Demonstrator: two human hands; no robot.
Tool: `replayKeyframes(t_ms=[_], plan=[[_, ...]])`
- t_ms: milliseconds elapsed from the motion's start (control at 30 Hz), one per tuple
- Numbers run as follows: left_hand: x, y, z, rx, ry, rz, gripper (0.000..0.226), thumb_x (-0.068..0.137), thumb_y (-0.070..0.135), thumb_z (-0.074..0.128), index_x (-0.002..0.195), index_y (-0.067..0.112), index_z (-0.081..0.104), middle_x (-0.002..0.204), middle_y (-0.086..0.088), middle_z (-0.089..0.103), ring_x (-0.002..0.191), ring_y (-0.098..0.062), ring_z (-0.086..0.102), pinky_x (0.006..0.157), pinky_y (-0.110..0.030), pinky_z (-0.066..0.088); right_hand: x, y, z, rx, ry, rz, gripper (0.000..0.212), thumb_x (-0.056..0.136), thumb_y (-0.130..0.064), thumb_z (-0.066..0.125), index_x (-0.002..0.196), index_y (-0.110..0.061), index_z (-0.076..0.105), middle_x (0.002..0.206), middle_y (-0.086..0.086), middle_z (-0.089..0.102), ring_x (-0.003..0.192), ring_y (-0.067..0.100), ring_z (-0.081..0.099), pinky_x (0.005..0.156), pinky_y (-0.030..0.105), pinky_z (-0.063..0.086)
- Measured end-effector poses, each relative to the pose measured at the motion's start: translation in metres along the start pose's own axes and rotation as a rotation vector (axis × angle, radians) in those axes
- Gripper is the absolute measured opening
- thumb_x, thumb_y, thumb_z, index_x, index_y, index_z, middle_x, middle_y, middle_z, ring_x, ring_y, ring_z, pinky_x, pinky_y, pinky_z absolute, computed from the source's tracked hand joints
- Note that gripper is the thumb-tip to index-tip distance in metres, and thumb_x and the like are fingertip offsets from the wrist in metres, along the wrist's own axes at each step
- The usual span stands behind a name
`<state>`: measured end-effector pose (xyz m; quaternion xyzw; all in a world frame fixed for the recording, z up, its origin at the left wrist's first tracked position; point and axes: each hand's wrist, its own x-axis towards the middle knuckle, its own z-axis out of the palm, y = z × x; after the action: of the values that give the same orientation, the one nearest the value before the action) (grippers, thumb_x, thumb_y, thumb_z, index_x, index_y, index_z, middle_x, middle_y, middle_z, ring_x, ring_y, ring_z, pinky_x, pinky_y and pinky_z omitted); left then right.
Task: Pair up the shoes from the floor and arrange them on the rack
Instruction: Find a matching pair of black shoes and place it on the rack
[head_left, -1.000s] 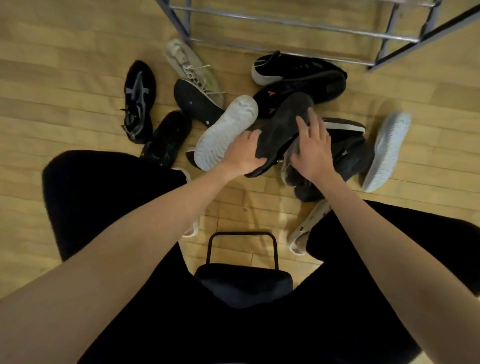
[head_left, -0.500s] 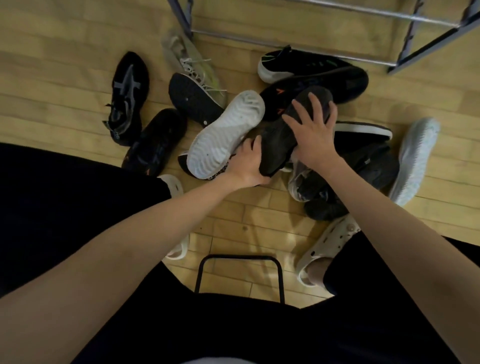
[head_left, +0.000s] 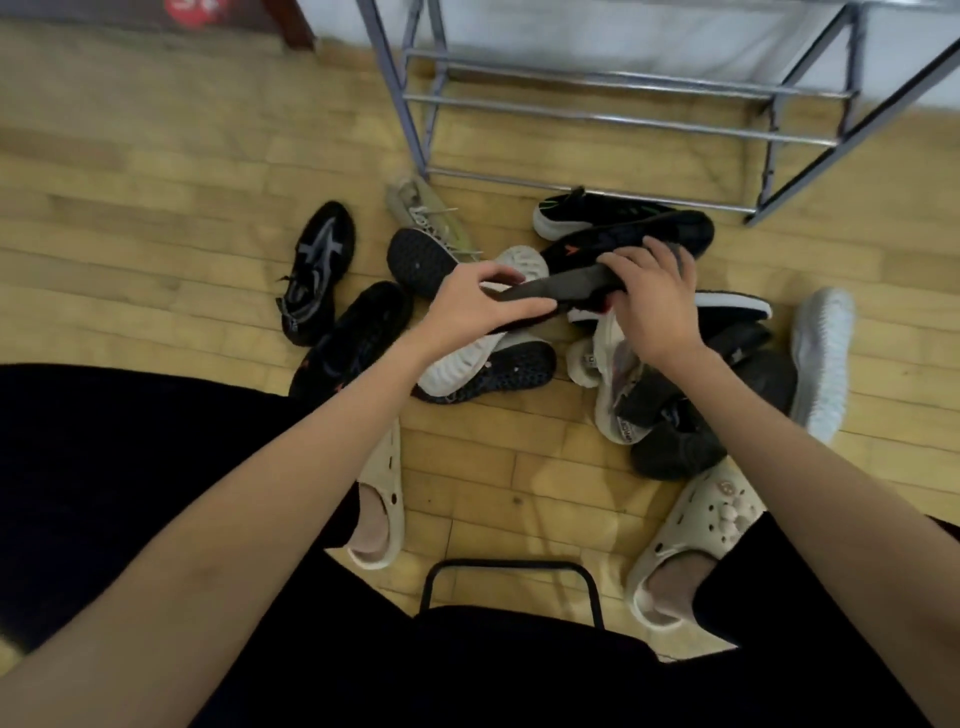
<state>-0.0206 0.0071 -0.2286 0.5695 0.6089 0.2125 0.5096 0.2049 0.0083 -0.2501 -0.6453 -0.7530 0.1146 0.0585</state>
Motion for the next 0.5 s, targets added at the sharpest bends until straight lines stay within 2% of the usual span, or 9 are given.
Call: replayKeyframes(t_ms=[67, 167, 233, 300, 333, 367, 400, 433, 500], plan=[[-0.011, 0.018, -0.010, -0.063, 0.086, 0.063, 0.053, 0.067, 0.049, 0.081, 0.105, 0.014, 0.071, 0.101, 0.005, 0.072, 0.095, -0.006, 0.067, 0.087, -0.025, 0.054, -0.008, -0.007, -0.015, 0.060, 0.071, 0.005, 0.041, 0.091, -0.016, 0.052, 0.132, -0.018, 0.054, 0.132, 0.008, 0.057, 0.132, 0.035, 0.039, 0.112, 0.050, 0.021], [-0.027, 0.042, -0.021, -0.394, 0.199, 0.034, 0.037, 0.077, 0.051, 0.070, 0.092, 0.018, 0.071, 0.088, 0.004, 0.075, 0.088, -0.012, 0.071, 0.085, -0.035, 0.056, -0.016, -0.016, -0.041, 0.103, 0.080, 0.020, 0.038, 0.096, -0.028, 0.051, 0.132, -0.018, 0.055, 0.124, 0.010, 0.060, 0.118, 0.038, 0.046, 0.101, 0.047, 0.033], [-0.034, 0.049, -0.026, -0.569, 0.193, -0.022, 0.033, 0.089, 0.052, 0.057, 0.100, 0.023, 0.068, 0.095, 0.004, 0.075, 0.092, -0.016, 0.071, 0.086, -0.036, 0.056, -0.023, -0.020, -0.058, 0.221, 0.052, 0.017, 0.035, 0.098, -0.033, 0.048, 0.125, -0.016, 0.060, 0.114, 0.011, 0.065, 0.109, 0.035, 0.054, 0.090, 0.045, 0.044], [-0.039, 0.048, -0.027, -0.568, 0.153, -0.043, 0.043, 0.092, 0.056, 0.049, 0.114, 0.023, 0.065, 0.109, 0.000, 0.072, 0.100, -0.019, 0.069, 0.089, -0.036, 0.055, -0.033, -0.024, -0.067, 0.431, -0.025, 0.064, 0.028, 0.100, -0.033, 0.046, 0.093, -0.017, 0.068, 0.089, 0.005, 0.069, 0.086, 0.021, 0.062, 0.073, 0.035, 0.043], [-0.041, 0.048, -0.025, -0.553, 0.130, -0.049, 0.042, 0.093, 0.053, 0.051, 0.116, 0.022, 0.064, 0.112, -0.001, 0.071, 0.103, -0.020, 0.068, 0.089, -0.036, 0.054, -0.039, -0.026, -0.070, 0.523, -0.059, 0.116, 0.035, 0.101, -0.032, 0.046, 0.073, -0.017, 0.061, 0.072, 0.002, 0.063, 0.069, 0.013, 0.057, 0.065, 0.032, 0.037], [-0.041, 0.047, -0.022, -0.529, 0.113, -0.061, 0.038, 0.093, 0.047, 0.054, 0.118, 0.020, 0.063, 0.114, -0.002, 0.070, 0.105, -0.020, 0.067, 0.089, -0.037, 0.054, -0.045, -0.029, -0.070, 0.605, -0.083, 0.174, 0.044, 0.101, -0.030, 0.046, 0.062, -0.012, 0.053, 0.061, 0.006, 0.055, 0.058, 0.012, 0.051, 0.061, 0.031, 0.032], [-0.041, 0.046, -0.019, -0.499, 0.093, -0.079, 0.036, 0.093, 0.040, 0.058, 0.121, 0.017, 0.061, 0.116, -0.003, 0.068, 0.106, -0.022, 0.066, 0.089, -0.037, 0.054, -0.050, -0.031, -0.068, 0.674, -0.094, 0.227, 0.049, 0.101, -0.030, 0.046, 0.060, -0.002, 0.052, 0.060, 0.017, 0.054, 0.056, 0.017, 0.050, 0.060, 0.032, 0.032], [-0.041, 0.044, -0.015, -0.459, 0.066, -0.107, 0.037, 0.093, 0.035, 0.060, 0.124, 0.014, 0.058, 0.118, -0.004, 0.067, 0.107, -0.022, 0.066, 0.088, -0.037, 0.054, -0.055, -0.033, -0.065, 0.731, -0.095, 0.278, 0.053, 0.101, -0.030, 0.045, 0.068, 0.010, 0.056, 0.069, 0.029, 0.058, 0.061, 0.027, 0.054, 0.063, 0.035, 0.035], [-0.044, 0.039, -0.003, -0.353, -0.026, -0.186, 0.038, 0.093, 0.031, 0.060, 0.125, 0.012, 0.055, 0.118, -0.006, 0.066, 0.106, -0.023, 0.066, 0.083, -0.034, 0.055, -0.065, -0.038, -0.057, 0.821, -0.092, 0.395, 0.053, 0.101, -0.030, 0.043, 0.087, 0.018, 0.061, 0.086, 0.033, 0.063, 0.082, 0.039, 0.061, 0.074, 0.043, 0.044]])
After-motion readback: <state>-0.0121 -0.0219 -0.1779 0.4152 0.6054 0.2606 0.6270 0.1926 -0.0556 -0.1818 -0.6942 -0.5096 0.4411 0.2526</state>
